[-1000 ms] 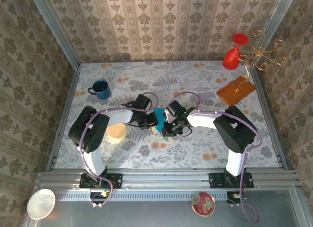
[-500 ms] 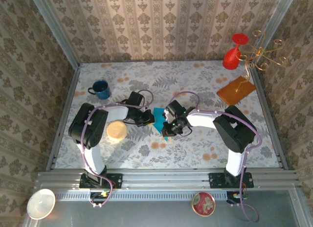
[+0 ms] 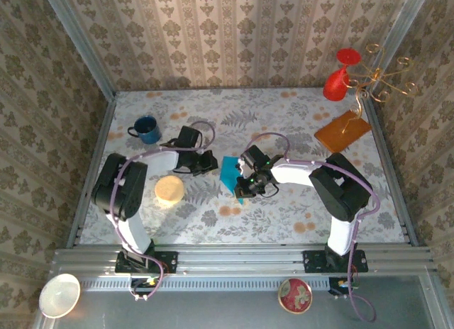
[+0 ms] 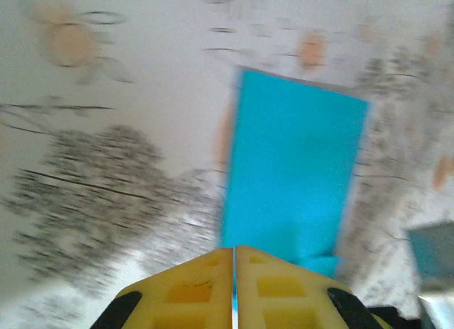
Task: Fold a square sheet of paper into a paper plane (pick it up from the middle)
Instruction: Third fold the triangle at the center of the table.
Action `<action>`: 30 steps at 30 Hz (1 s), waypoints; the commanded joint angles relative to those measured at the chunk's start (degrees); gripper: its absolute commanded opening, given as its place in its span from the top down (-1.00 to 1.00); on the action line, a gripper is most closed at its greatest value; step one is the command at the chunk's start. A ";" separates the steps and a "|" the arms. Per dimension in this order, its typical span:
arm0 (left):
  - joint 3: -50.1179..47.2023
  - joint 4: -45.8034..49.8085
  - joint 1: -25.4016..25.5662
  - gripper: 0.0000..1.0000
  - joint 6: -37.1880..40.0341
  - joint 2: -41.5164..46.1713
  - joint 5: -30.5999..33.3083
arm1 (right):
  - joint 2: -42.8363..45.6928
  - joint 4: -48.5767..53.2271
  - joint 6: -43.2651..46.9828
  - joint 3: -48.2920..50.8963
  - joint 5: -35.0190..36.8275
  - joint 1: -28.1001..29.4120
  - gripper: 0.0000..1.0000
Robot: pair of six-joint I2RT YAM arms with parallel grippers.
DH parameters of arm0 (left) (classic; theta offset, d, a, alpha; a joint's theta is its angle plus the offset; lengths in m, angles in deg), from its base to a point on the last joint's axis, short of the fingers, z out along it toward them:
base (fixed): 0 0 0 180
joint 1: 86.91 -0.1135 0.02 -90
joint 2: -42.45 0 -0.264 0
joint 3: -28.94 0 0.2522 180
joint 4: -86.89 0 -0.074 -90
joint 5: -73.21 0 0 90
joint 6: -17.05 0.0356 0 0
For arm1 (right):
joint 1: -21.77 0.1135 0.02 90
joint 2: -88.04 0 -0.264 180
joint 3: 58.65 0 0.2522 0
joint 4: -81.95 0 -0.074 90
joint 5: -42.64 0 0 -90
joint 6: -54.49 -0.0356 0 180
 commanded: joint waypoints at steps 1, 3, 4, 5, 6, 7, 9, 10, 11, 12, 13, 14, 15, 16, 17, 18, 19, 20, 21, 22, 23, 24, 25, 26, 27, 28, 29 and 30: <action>-2.23 -0.55 3.66 0.80 -2.89 4.41 1.25 | -3.98 6.29 0.62 2.41 6.58 -0.30 0.87; -3.77 -1.83 4.75 0.80 -4.49 4.57 1.02 | -3.92 5.95 1.33 2.23 6.23 -0.49 0.87; -4.56 -2.96 5.27 0.81 -5.27 4.35 0.33 | -3.70 5.67 1.76 2.23 6.11 -0.66 0.87; -5.06 -3.87 5.71 0.81 -5.78 3.88 -0.31 | -3.46 5.45 2.26 2.14 5.87 -0.80 0.87; -5.18 -4.27 6.01 0.81 -6.07 3.34 -0.68 | -3.28 5.27 2.78 2.03 5.53 -0.92 0.87; -4.98 -4.49 6.28 0.83 -6.11 2.59 -0.93 | -3.06 4.98 3.31 1.93 5.05 -1.09 0.86; -4.17 -4.25 6.55 0.85 -6.08 1.31 -1.12 | -3.05 4.84 4.03 1.50 4.07 -1.36 0.86; -3.56 -4.01 6.55 0.85 -5.96 0.68 -1.12 | -3.14 4.95 4.33 1.29 3.69 -1.41 0.86; -2.87 -3.70 6.57 0.85 -5.99 0.08 -1.12 | -3.26 5.03 4.45 1.14 3.35 -1.46 0.86; -2.37 -3.47 6.66 0.85 -5.93 -0.48 -1.12 | -3.34 5.04 4.53 1.00 3.10 -1.46 0.86; -1.86 -3.20 6.66 0.85 -6.01 -1.07 -1.12 | -3.27 5.01 4.52 0.93 2.72 -1.46 0.85; -1.41 -2.75 6.66 0.85 -5.94 -1.81 -1.12 | -3.45 4.95 4.45 0.95 2.51 -1.52 0.86; -1.09 -2.34 6.66 0.85 -6.01 -2.45 -0.99 | -3.42 4.89 4.24 0.95 2.43 -1.55 0.85; -0.98 -2.10 6.66 0.86 -6.04 -3.08 -0.91 | -3.44 4.86 4.19 1.02 2.38 -1.57 0.85; -1.05 -1.98 6.66 0.86 -6.24 -3.62 -0.71 | -3.28 4.70 4.02 1.03 2.33 -1.62 0.85; -1.21 -1.88 6.66 0.86 -6.26 -3.99 -0.48 | -3.22 4.54 3.80 1.01 2.21 -1.63 0.86; -1.44 -1.87 6.66 0.86 -6.25 -4.29 -0.18 | -3.09 4.28 3.61 1.01 1.91 -1.76 0.85; -1.47 -1.50 6.66 0.86 -6.21 -4.61 0.30 | -2.86 3.93 3.31 0.96 1.56 -1.87 0.85; -1.54 -1.04 6.66 0.86 -6.19 -4.79 0.73 | -2.61 3.63 3.09 0.99 1.07 -1.98 0.85; -1.57 -0.65 6.66 0.87 -6.05 -4.89 1.17 | -2.27 3.02 2.68 1.10 0.12 -2.14 0.84; -1.80 -0.55 6.66 0.87 -6.10 -4.93 1.53 | -1.64 2.14 2.00 1.16 -1.38 -2.45 0.84; -1.93 -0.53 6.66 0.87 -5.97 -5.00 1.82 | -0.93 1.09 1.25 1.37 -2.77 -2.66 0.82; -2.12 -0.56 6.64 0.87 -5.97 -5.10 2.04 | -0.12 -0.27 0.27 1.57 -4.05 -2.90 0.79; -2.26 -0.55 6.66 0.88 -5.99 -5.19 2.30 | 0.72 -1.36 -0.75 1.61 -4.96 -3.01 0.76; -2.37 -0.63 6.66 0.88 -5.92 -5.33 2.39 | 1.29 -2.21 -1.60 1.48 -5.50 -3.04 0.73; -2.45 -0.64 6.66 0.88 -6.00 -5.52 2.57 | 1.91 -3.23 -2.68 1.47 -6.02 -3.04 0.70; -2.46 -0.72 6.66 0.88 -6.00 -5.70 2.57 | 2.27 -4.45 -3.99 1.43 -6.74 -3.01 0.68; -2.59 -0.81 6.62 0.88 -6.07 -5.81 2.57 | 2.43 -5.67 -5.09 1.48 -7.12 -3.04 0.68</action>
